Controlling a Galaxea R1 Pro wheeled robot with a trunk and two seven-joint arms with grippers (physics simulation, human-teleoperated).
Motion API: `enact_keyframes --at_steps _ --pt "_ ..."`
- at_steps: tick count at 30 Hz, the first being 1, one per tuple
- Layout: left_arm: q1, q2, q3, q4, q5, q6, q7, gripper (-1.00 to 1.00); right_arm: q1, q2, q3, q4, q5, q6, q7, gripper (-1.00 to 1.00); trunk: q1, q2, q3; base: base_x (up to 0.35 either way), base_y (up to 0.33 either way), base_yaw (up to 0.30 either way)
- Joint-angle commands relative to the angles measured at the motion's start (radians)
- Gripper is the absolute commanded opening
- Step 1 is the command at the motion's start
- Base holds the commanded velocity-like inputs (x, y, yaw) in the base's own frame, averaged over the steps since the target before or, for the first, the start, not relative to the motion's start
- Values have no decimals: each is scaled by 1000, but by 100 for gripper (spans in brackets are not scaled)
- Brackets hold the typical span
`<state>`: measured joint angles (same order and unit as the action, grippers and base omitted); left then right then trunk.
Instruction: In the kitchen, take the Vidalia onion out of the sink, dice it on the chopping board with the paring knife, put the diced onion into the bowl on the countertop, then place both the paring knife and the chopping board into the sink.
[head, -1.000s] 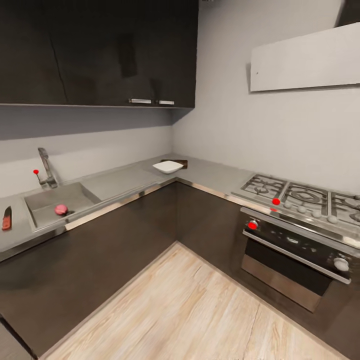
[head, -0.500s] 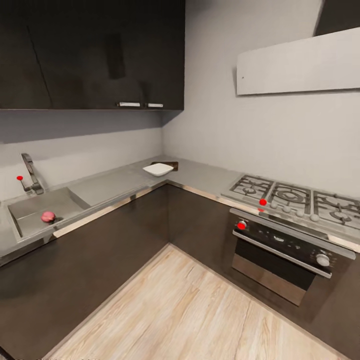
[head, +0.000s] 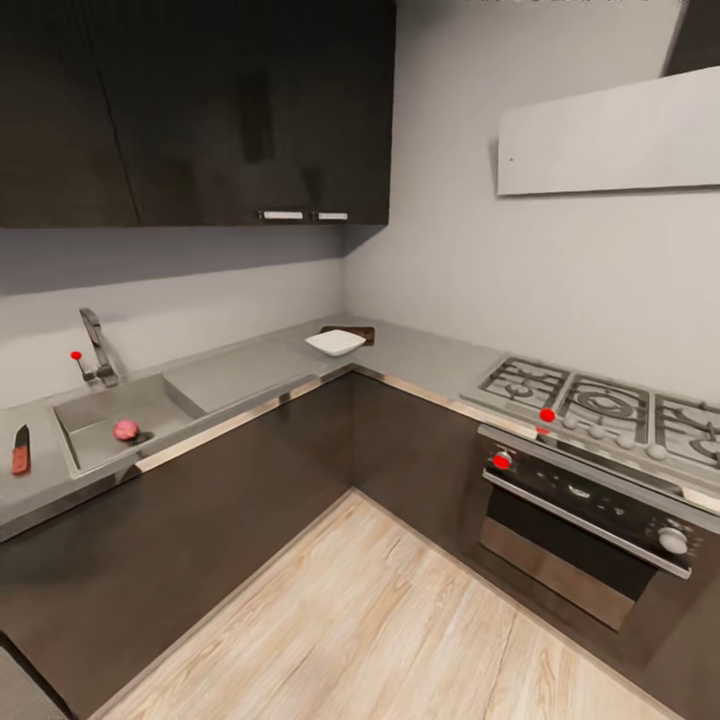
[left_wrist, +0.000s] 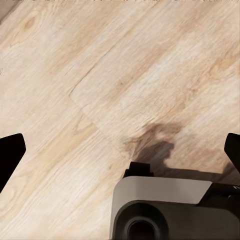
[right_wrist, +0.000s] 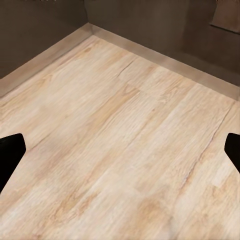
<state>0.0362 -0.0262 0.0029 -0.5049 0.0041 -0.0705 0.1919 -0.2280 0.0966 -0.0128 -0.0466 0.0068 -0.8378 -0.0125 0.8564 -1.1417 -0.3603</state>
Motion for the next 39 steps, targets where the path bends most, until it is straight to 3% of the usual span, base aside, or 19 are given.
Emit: enact_keyframes --at_steps 1,39 --pt "0 0 0 -1 1 -2 3 100 -1 0 -1 1 1 -3 -1 100 -4 7 2 0 0 4" --pt "1 0 0 0 1 -2 3 100 -1 0 -1 1 1 -3 -1 100 -150 273 116 0 0 6"
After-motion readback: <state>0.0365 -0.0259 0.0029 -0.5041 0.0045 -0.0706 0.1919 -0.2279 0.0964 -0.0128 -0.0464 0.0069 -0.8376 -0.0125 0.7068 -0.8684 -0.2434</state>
